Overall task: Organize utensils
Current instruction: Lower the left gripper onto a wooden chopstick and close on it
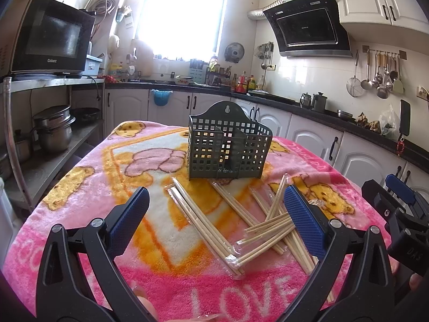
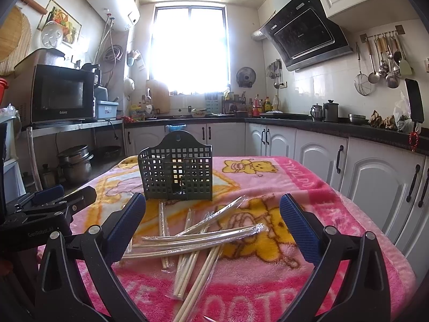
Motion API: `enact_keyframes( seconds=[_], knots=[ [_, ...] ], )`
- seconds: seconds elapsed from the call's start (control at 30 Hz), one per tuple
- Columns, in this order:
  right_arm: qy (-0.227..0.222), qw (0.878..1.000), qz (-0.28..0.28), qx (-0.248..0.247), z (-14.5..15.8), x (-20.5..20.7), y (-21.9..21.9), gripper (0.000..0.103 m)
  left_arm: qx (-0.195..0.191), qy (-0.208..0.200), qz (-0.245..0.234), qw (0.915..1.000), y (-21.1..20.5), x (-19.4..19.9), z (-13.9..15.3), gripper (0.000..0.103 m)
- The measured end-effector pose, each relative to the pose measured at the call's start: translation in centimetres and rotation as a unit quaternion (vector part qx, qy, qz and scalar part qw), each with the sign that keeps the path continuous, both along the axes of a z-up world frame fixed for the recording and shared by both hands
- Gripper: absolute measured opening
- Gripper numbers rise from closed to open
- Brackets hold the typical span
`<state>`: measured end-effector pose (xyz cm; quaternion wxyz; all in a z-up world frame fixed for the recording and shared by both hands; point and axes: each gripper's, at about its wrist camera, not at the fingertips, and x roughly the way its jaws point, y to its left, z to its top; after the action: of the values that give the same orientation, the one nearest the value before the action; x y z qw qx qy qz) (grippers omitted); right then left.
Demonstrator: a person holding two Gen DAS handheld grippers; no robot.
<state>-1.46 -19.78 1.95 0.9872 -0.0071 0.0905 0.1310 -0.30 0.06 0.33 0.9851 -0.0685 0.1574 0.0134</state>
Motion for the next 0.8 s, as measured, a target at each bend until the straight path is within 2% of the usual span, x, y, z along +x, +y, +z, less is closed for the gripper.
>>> enact_keyframes(
  seconds=[0.57,0.8],
  knots=[
    [0.03,0.997,0.074,-0.021,1.9,3.3,2.7,0.097,-0.016,0.022,0.057,0.998,3.9,2.0,0.4,0.093],
    [0.039,0.995,0.086,-0.017,3.3,6.0,3.2,0.097,-0.02,0.037,0.06,0.9973,5.0,3.5,1.4,0.093]
  ],
)
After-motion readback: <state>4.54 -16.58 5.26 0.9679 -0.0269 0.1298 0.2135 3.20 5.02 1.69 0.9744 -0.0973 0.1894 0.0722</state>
